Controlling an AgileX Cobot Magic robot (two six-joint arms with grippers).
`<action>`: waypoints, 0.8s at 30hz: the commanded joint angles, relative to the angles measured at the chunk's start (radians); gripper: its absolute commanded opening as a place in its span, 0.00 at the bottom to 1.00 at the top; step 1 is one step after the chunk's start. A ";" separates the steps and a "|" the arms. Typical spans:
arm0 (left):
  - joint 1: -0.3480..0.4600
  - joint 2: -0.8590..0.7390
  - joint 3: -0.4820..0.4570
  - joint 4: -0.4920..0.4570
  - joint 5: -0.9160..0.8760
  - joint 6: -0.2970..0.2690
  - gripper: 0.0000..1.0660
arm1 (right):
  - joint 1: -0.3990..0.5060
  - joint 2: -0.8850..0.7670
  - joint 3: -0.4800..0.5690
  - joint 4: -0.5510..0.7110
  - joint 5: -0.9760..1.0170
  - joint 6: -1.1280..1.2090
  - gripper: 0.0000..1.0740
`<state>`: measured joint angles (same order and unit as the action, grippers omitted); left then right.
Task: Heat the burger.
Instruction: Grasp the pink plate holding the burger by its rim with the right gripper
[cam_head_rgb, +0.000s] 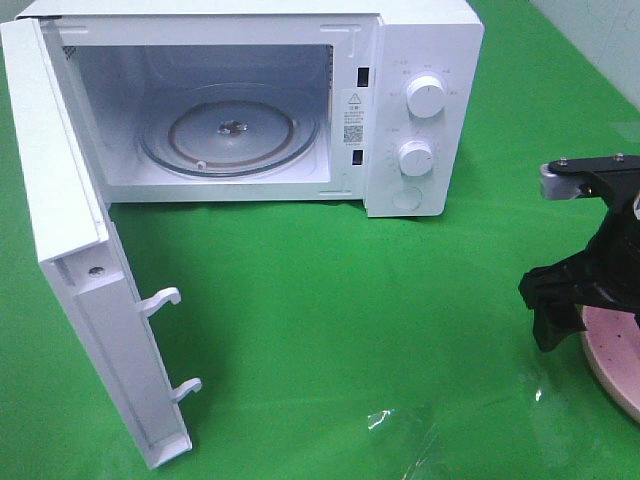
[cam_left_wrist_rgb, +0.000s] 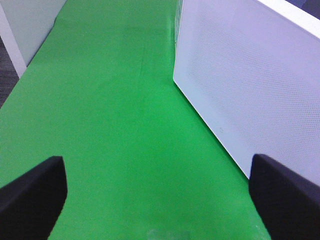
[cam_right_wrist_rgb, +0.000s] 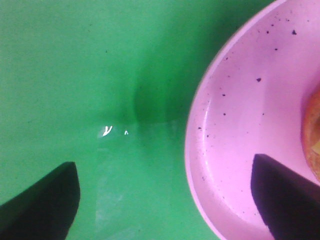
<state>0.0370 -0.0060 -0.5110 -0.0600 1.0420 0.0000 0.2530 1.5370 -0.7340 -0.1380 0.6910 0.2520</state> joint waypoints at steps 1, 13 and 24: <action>-0.003 -0.018 0.001 0.003 -0.009 0.000 0.85 | -0.020 0.038 -0.002 -0.006 -0.031 -0.023 0.80; -0.003 -0.018 0.001 0.003 -0.009 0.000 0.85 | -0.035 0.158 -0.002 -0.006 -0.115 -0.029 0.79; -0.003 -0.018 0.001 0.003 -0.009 0.000 0.85 | -0.035 0.191 -0.002 -0.019 -0.131 -0.020 0.74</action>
<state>0.0370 -0.0060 -0.5110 -0.0600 1.0420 0.0000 0.2230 1.7220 -0.7340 -0.1490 0.5620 0.2330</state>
